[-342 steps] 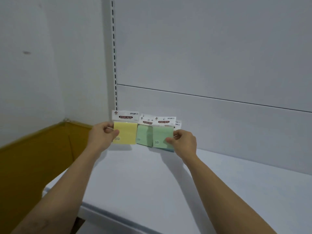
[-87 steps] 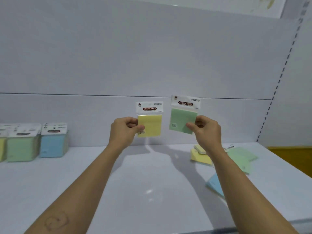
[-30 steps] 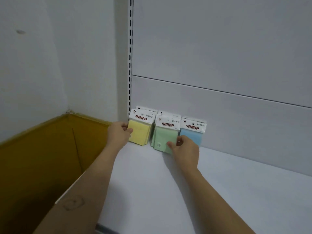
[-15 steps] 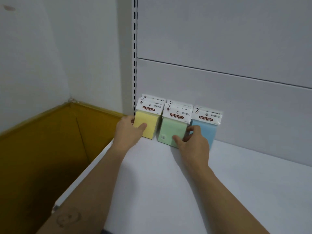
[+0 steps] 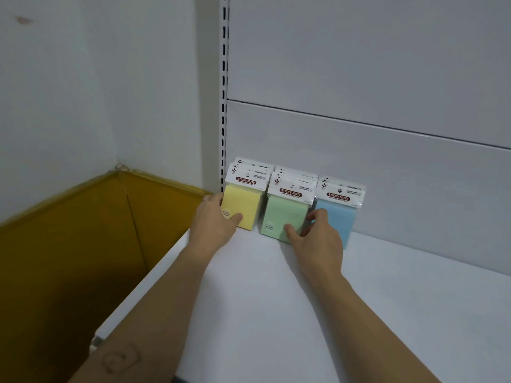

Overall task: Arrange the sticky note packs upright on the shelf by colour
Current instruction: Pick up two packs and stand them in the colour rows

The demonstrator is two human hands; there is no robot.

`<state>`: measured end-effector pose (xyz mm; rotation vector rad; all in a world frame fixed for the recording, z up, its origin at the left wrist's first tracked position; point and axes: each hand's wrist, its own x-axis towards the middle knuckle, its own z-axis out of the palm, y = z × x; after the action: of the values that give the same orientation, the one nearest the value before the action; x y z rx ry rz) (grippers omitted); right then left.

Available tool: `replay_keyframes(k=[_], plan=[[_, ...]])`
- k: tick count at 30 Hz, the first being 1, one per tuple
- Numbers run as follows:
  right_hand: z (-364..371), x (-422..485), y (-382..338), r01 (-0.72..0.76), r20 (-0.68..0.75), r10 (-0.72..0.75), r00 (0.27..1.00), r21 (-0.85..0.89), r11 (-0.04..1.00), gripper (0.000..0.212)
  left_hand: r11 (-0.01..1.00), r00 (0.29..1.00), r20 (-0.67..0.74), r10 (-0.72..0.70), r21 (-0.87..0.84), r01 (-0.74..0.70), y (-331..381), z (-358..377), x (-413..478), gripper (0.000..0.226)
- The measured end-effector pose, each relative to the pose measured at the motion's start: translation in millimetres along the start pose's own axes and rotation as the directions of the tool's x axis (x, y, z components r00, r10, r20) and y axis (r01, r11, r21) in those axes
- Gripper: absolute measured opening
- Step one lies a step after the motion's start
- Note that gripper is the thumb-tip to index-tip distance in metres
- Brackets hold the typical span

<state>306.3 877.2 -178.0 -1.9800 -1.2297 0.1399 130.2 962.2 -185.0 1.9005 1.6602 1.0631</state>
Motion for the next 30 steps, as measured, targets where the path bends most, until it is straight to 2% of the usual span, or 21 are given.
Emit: replay_keyframes(k=[5,8,10,12,15,20,24,30], plan=[[0,-3,1,0.006,-0.009,-0.006,1.0,-0.041,0.999,0.038,0.991,0.999,-0.046,0.005,0.137,0.001,1,-1,-7,0.059],[-7,-5,2,0.015,-0.014,-0.017,1.0,-0.098,0.995,0.046,0.982,0.997,-0.069,0.034,0.19,-0.02,5,-5,-13,0.065],[-18,-6,2,0.028,-0.024,-0.032,0.999,-0.124,0.992,0.055,0.976,0.994,-0.078,0.08,0.207,-0.062,11,-8,-17,0.067],[-29,-6,3,0.095,-0.05,-0.106,0.993,-0.177,0.98,0.06,0.962,0.98,-0.084,0.181,0.222,-0.159,20,-7,-24,0.064],[-48,-4,2,0.184,-0.081,-0.218,0.973,-0.304,0.935,0.065,0.906,0.925,-0.072,0.372,0.246,-0.345,41,-4,-32,0.06],[-92,5,10,0.224,0.012,-0.248,0.969,-0.47,0.854,0.075,0.799,0.836,0.049,0.546,0.268,-0.538,78,6,-41,0.057],[-136,9,30,0.191,0.039,-0.203,0.978,-0.539,0.82,0.079,0.739,0.788,0.126,0.602,0.285,-0.61,116,18,-49,0.063],[-206,1,70,0.051,-0.067,-0.105,0.992,-0.554,0.831,0.078,0.644,0.674,0.216,0.706,0.2,-0.739,191,51,-70,0.06]])
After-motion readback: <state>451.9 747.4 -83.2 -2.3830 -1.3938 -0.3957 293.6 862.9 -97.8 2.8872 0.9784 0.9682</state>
